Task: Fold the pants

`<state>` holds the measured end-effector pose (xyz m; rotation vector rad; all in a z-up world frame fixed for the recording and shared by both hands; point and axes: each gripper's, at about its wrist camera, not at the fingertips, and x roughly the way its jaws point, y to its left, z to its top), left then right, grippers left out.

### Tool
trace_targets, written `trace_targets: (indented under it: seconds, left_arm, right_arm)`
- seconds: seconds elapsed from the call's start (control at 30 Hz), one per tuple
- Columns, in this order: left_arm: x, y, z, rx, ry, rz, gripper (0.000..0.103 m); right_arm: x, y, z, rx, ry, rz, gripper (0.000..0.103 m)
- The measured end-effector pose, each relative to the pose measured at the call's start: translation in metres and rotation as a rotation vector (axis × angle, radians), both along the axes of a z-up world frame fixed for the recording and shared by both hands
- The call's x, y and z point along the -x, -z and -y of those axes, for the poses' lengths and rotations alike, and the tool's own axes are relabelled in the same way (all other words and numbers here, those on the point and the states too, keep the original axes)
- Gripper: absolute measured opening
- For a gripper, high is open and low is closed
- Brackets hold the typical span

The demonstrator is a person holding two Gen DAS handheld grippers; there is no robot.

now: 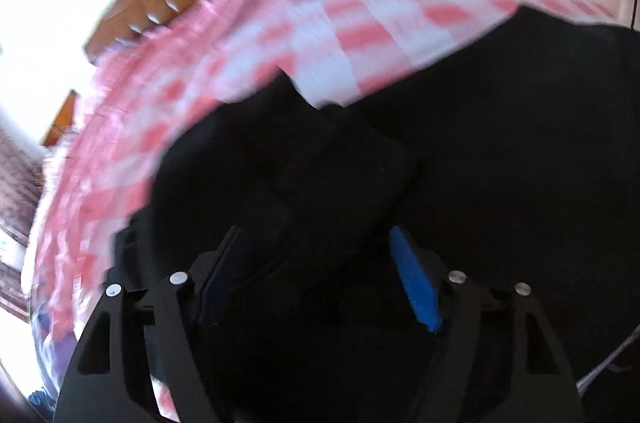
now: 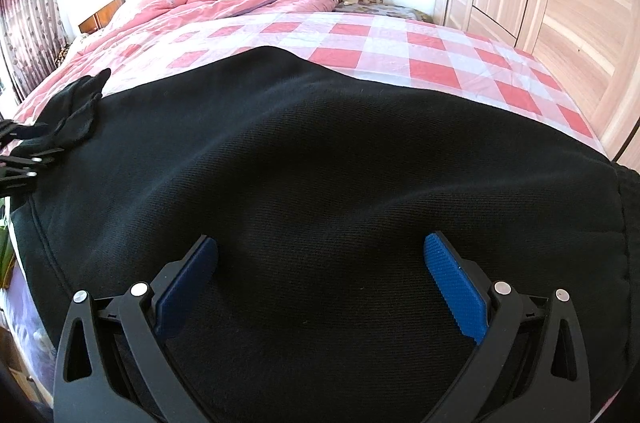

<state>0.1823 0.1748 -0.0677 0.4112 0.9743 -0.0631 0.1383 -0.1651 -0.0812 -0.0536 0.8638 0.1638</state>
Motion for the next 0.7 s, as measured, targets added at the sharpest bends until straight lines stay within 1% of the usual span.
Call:
trace_targets:
  seconds: [0.03,0.07,0.1,0.13,0.17,0.2,0.27,0.3,0.37,0.43,0.47,0.5,0.53,0.57,0.6,0.63,0.7]
  left_arm:
    - [-0.005,0.002,-0.003,0.025,0.009,-0.006,0.072]
    - [-0.009,0.002,-0.007,0.050,0.014,-0.013,0.069]
    - [-0.011,0.002,-0.010,0.081,0.019,-0.030,0.055]
    - [-0.010,0.000,-0.014,0.098,0.015,-0.025,0.045]
    - [-0.009,-0.002,-0.014,0.096,0.003,-0.010,0.034]
    - [-0.006,-0.005,-0.017,0.118,0.000,-0.002,0.026]
    - [0.004,-0.014,-0.027,0.214,-0.032,0.041,0.021]
    - [0.008,-0.021,-0.038,0.289,-0.059,0.066,0.020]
    - [0.018,-0.039,-0.073,0.473,-0.130,0.140,0.020]
    - [0.034,-0.055,-0.119,0.648,-0.227,0.234,0.020]
    - [0.043,-0.059,-0.144,0.726,-0.279,0.274,0.020]
    - [0.050,-0.060,-0.163,0.783,-0.318,0.298,0.020]
    - [0.060,-0.057,-0.193,0.872,-0.385,0.324,0.020]
    - [0.068,-0.051,-0.217,0.936,-0.440,0.332,0.020]
    - [0.076,-0.042,-0.240,0.979,-0.498,0.333,0.020]
    - [0.080,-0.037,-0.254,0.991,-0.536,0.329,0.020]
    - [0.088,-0.015,-0.283,1.013,-0.612,0.294,0.022]
  right_arm:
    - [0.000,0.000,0.000,-0.003,0.000,0.001,0.099]
    - [0.000,0.000,0.001,-0.005,-0.001,0.002,0.099]
    - [0.000,0.000,0.001,-0.005,-0.001,0.002,0.099]
    - [0.000,0.000,0.001,-0.006,-0.001,0.003,0.099]
    - [0.000,0.000,0.001,-0.007,-0.001,0.004,0.099]
    - [0.000,0.000,0.001,-0.011,-0.001,0.005,0.099]
    - [0.000,0.000,0.003,-0.021,-0.002,0.007,0.099]
    - [0.000,0.000,0.003,-0.024,-0.003,0.008,0.099]
    - [0.000,-0.001,0.004,-0.027,-0.004,0.008,0.099]
    - [0.001,-0.001,0.003,-0.025,-0.003,0.008,0.099]
    - [0.001,-0.001,0.002,-0.022,-0.003,0.007,0.099]
    - [0.001,-0.001,0.002,-0.020,-0.003,0.007,0.099]
    - [0.001,-0.001,0.002,-0.018,-0.003,0.007,0.099]
    - [0.001,-0.001,0.002,-0.018,-0.002,0.008,0.099]
    - [0.001,-0.001,0.002,-0.017,-0.002,0.008,0.099]
    - [0.000,-0.001,0.002,-0.014,-0.002,0.007,0.099]
    - [0.000,-0.001,0.001,-0.007,-0.002,0.006,0.099]
